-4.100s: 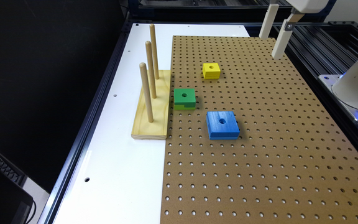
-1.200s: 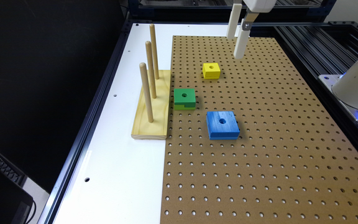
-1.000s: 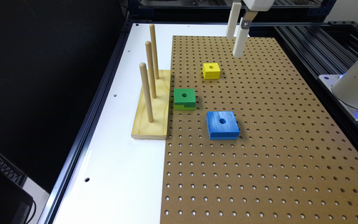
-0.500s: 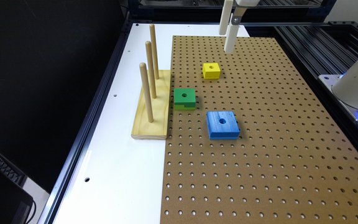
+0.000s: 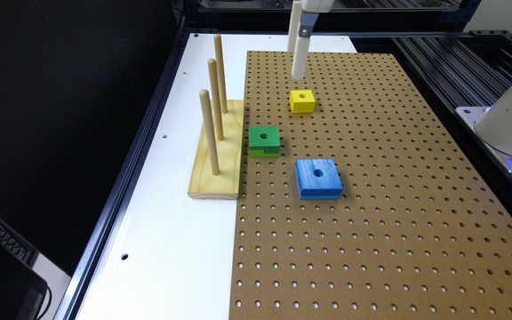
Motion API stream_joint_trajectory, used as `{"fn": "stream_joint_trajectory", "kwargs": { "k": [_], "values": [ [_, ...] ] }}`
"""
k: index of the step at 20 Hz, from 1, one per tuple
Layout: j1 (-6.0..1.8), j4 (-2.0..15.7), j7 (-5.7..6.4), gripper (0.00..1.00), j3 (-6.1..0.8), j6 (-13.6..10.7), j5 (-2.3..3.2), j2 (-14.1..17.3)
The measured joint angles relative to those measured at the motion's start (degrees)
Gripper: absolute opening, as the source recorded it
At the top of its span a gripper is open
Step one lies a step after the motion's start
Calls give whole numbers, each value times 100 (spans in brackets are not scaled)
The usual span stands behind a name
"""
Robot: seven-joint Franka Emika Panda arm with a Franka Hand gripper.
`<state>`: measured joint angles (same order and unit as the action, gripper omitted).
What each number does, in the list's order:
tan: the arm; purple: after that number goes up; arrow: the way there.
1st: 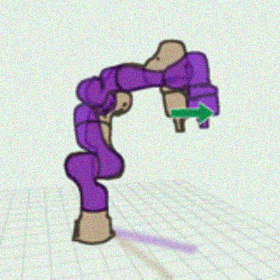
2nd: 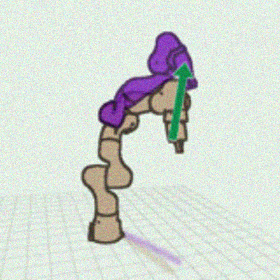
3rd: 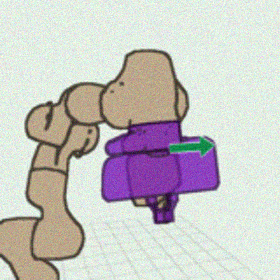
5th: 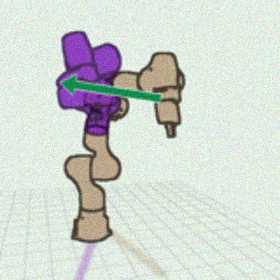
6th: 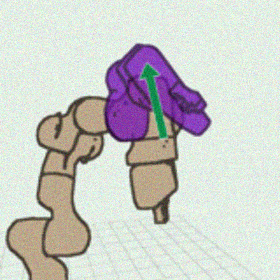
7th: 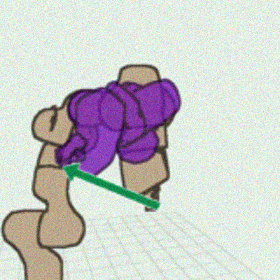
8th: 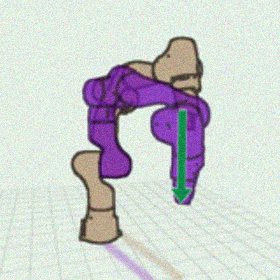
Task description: Pick up green block.
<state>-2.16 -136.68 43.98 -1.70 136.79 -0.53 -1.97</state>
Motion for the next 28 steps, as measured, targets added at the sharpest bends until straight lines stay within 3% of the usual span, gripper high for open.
{"fn": "stream_joint_trajectory", "kwargs": {
  "k": [11, 16, 28],
  "values": [
    [1, 14, 0, 100, -5, 0, -1, 18],
    [8, 50, 76, 100, -106, 0, -5, 18],
    [8, 72, 92, 100, -151, 48, -6, 141]
  ]
}}
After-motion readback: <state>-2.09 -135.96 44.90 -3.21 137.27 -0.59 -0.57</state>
